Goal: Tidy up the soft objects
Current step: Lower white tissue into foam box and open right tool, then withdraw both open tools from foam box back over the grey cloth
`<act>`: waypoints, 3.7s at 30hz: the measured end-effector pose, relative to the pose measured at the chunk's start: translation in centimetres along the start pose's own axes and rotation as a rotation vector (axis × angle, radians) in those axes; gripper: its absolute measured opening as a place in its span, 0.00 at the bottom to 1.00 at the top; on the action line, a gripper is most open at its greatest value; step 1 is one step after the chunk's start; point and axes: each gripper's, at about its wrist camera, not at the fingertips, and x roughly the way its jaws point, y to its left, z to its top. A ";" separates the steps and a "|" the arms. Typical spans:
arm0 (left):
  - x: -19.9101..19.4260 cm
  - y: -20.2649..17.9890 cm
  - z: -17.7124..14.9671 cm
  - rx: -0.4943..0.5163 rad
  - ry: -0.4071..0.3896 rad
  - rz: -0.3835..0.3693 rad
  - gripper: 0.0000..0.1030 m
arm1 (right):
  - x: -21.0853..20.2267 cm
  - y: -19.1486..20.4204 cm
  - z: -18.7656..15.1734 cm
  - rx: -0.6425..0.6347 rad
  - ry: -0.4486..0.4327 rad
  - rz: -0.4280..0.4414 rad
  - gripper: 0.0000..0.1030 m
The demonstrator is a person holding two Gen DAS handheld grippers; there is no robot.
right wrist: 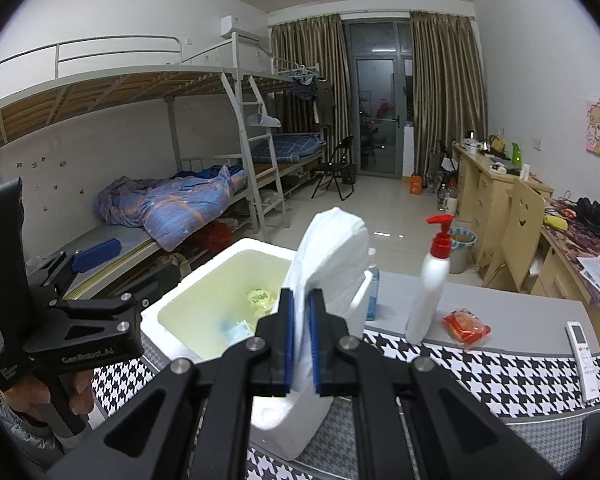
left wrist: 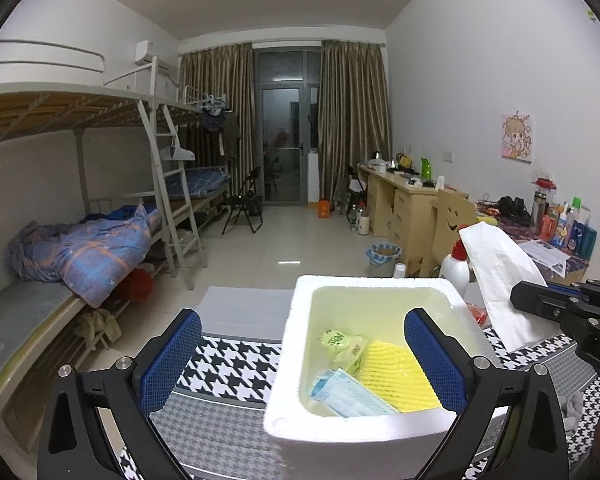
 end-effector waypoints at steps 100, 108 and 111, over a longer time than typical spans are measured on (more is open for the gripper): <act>-7.2 -1.6 -1.1 0.021 -0.093 -0.020 0.99 | -5.8 1.1 -3.0 -0.033 -0.135 0.033 0.89; -7.9 -3.1 -2.3 0.049 -0.129 -0.001 0.99 | -6.8 0.6 -4.2 -0.031 -0.152 -0.010 0.89; -8.1 -3.3 -2.5 0.043 -0.131 0.000 0.99 | -7.1 0.4 -4.5 -0.027 -0.154 -0.016 0.89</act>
